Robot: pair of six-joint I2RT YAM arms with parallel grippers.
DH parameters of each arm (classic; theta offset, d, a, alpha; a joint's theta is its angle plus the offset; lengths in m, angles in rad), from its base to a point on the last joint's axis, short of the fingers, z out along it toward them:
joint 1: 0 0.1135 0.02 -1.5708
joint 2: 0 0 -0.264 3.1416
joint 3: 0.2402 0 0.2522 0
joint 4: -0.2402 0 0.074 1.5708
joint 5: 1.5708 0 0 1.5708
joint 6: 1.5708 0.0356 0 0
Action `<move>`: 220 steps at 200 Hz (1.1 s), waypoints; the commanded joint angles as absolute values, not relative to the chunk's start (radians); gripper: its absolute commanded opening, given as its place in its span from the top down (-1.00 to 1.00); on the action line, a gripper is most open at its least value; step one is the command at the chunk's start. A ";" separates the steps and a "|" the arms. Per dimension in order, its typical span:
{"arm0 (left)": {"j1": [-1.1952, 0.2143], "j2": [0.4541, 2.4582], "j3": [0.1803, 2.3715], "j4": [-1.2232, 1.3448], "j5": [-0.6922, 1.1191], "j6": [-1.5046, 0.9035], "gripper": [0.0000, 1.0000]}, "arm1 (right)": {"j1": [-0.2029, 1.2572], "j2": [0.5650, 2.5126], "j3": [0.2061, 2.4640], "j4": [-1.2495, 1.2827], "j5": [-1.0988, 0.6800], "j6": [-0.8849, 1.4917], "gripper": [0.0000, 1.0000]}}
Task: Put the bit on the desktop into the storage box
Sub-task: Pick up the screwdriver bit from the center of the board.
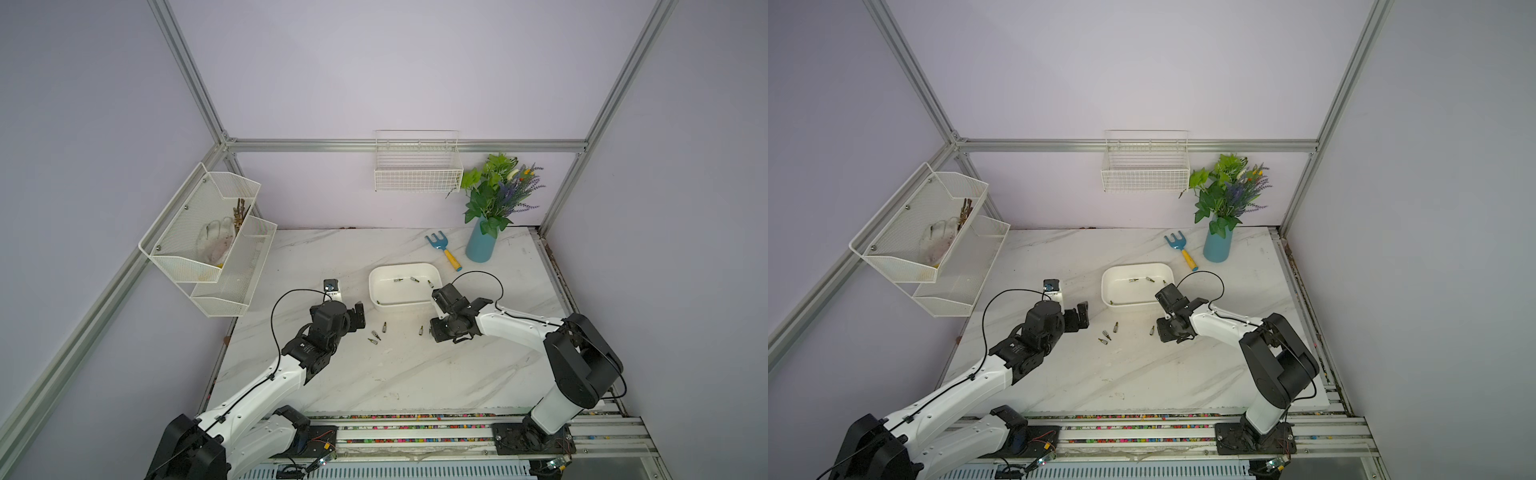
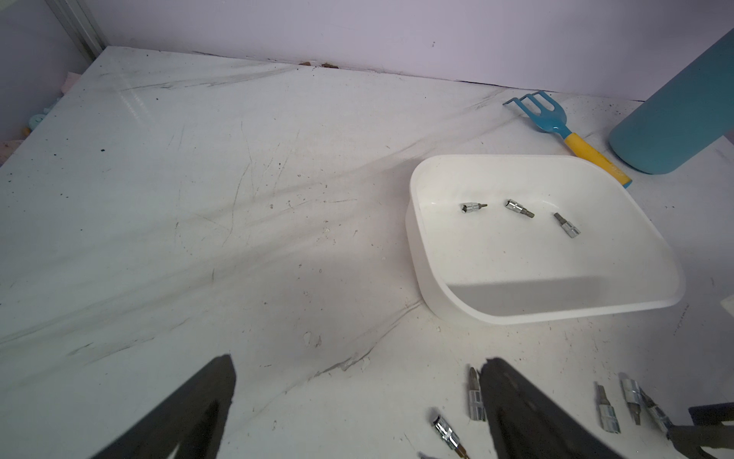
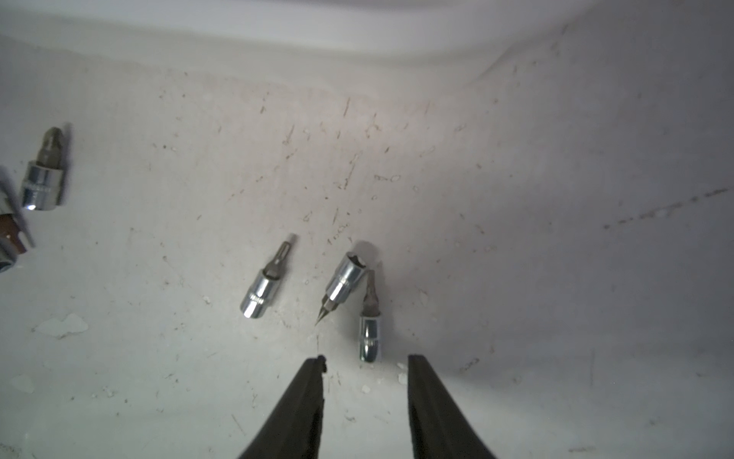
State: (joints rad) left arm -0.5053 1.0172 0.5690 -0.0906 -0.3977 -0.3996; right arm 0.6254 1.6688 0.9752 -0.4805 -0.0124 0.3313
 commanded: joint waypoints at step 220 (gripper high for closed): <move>-0.502 1.000 0.571 -0.048 -0.419 -0.382 -1.00 | 0.643 1.778 1.040 -0.518 0.066 0.339 0.70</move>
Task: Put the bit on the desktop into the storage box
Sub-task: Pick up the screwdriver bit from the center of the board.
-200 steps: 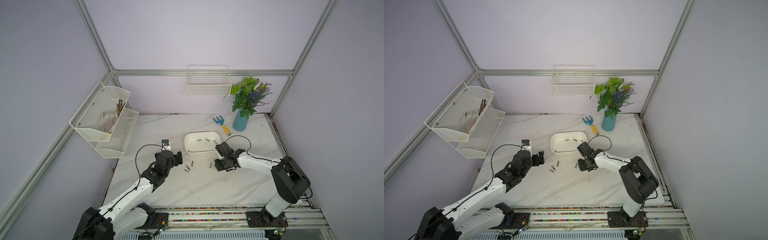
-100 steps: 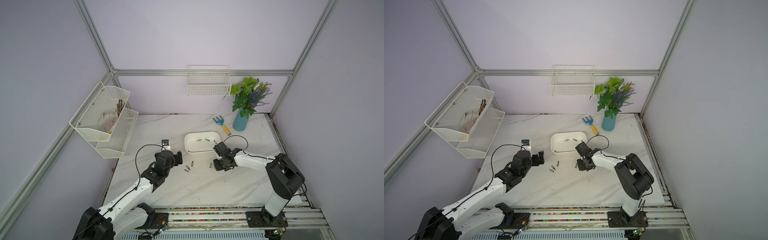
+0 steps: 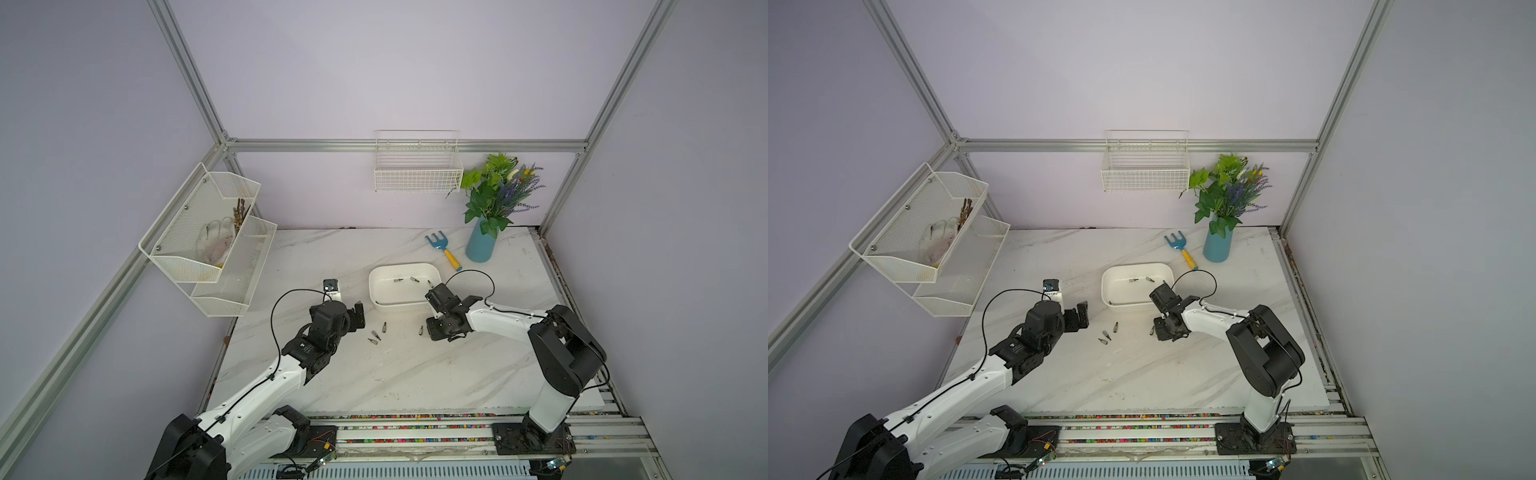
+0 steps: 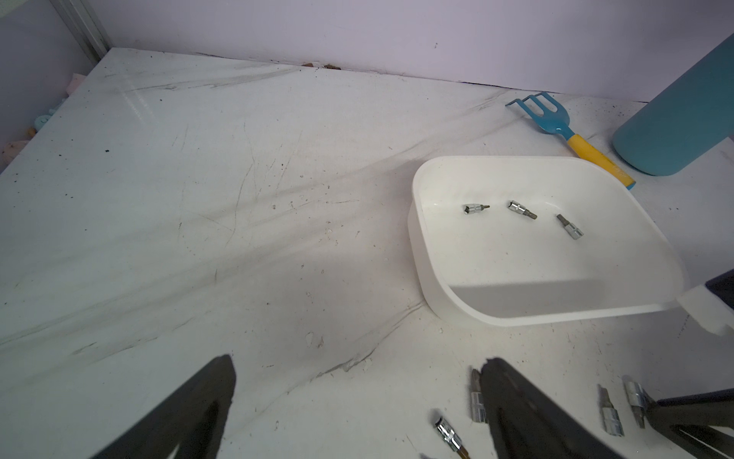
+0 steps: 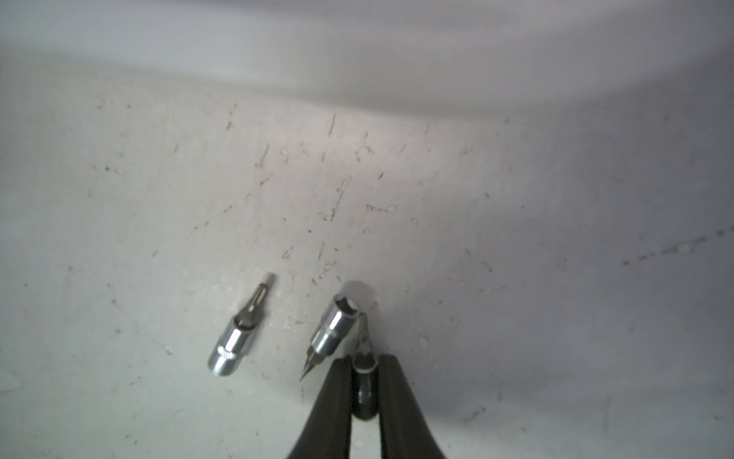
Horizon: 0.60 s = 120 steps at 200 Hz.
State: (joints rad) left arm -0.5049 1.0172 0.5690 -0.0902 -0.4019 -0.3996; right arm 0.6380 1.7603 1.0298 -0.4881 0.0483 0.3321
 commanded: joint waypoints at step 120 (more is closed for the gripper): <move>-0.502 0.984 0.564 -0.047 -0.426 -0.384 -1.00 | 0.644 1.623 1.037 -0.590 0.115 0.344 0.75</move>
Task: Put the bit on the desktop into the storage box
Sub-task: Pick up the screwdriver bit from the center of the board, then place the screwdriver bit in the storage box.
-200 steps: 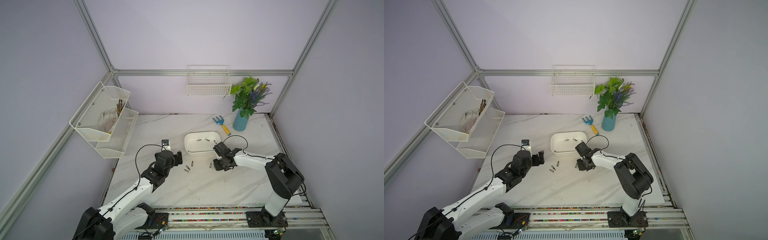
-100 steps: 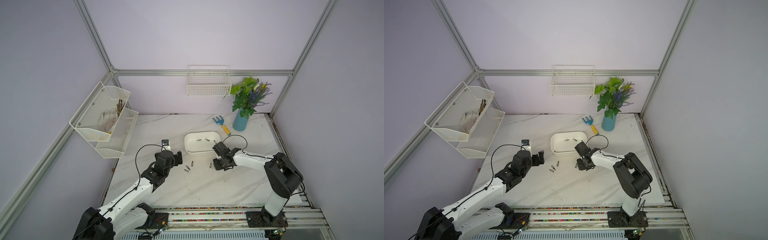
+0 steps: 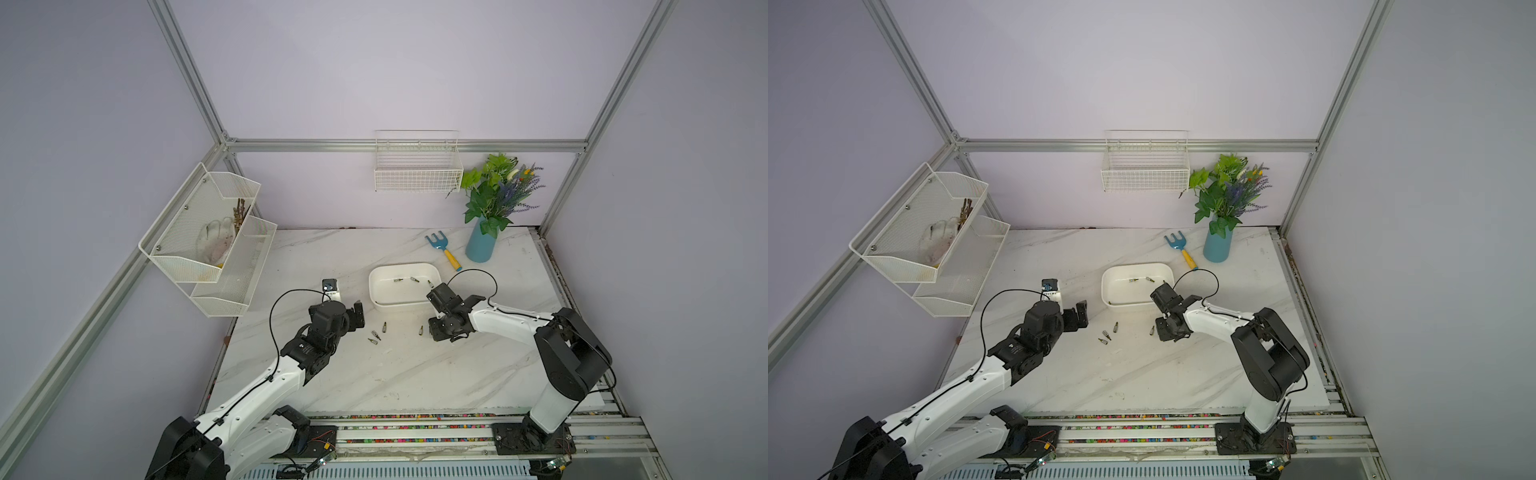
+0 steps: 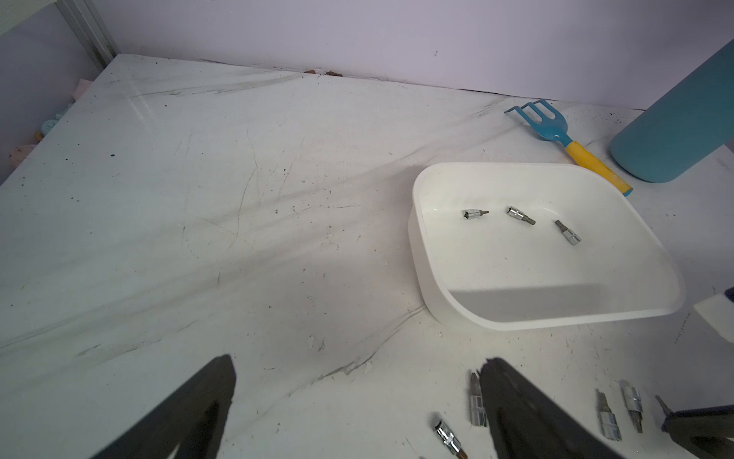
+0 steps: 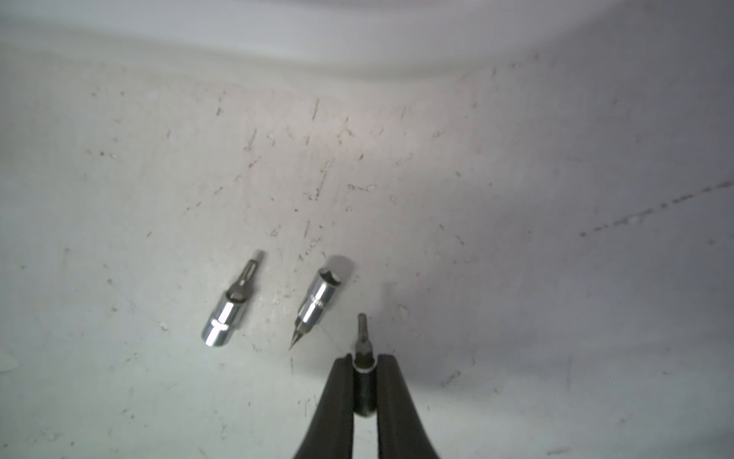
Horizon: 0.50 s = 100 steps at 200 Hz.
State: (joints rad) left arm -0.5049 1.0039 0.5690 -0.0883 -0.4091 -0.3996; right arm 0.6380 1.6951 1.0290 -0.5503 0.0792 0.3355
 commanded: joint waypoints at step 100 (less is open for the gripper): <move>-0.503 0.985 0.560 -0.042 -0.423 -0.381 -1.00 | 0.642 1.597 1.173 -0.420 0.155 0.362 0.75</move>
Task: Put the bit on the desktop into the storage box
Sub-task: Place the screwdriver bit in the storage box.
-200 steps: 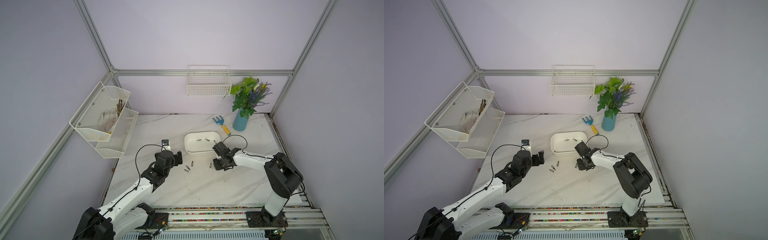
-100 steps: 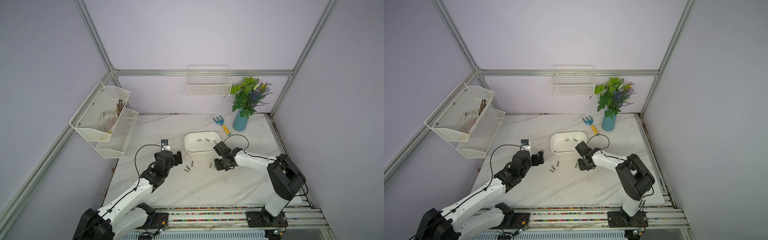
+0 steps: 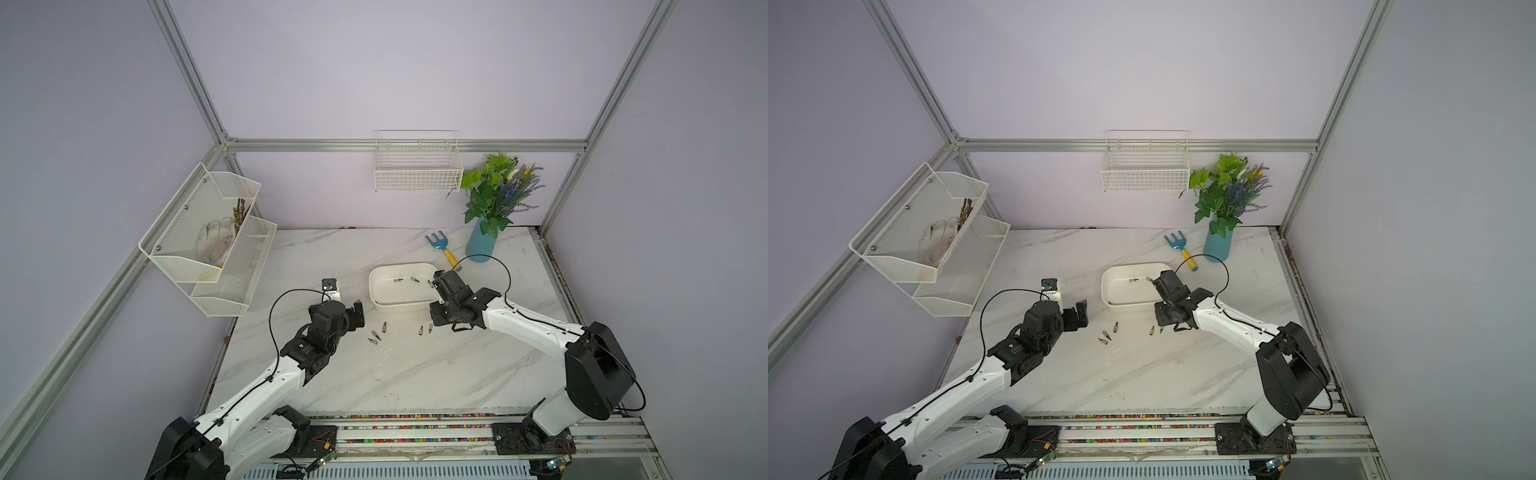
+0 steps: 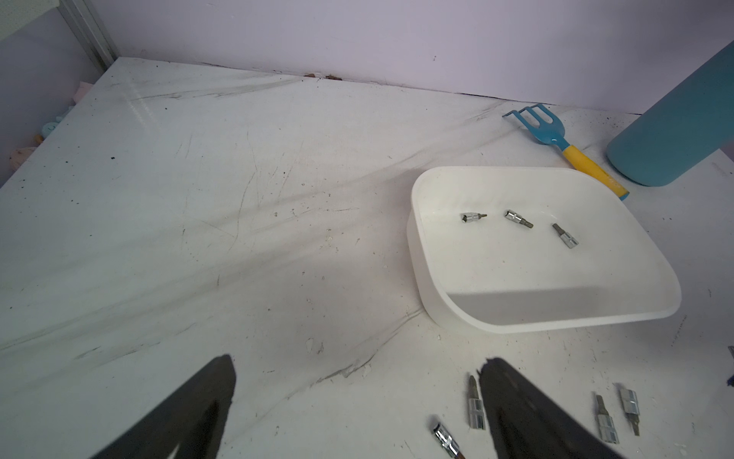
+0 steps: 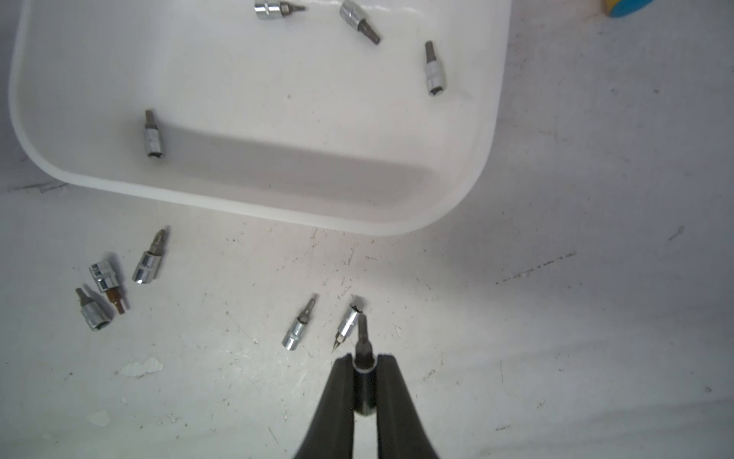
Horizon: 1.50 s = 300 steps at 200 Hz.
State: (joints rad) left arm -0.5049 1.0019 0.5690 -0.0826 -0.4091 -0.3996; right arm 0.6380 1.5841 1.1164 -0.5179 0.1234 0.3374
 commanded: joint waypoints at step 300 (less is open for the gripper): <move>-0.544 1.142 0.742 -0.302 -0.090 -0.494 -0.99 | 0.581 1.241 0.745 0.003 0.183 0.249 -0.08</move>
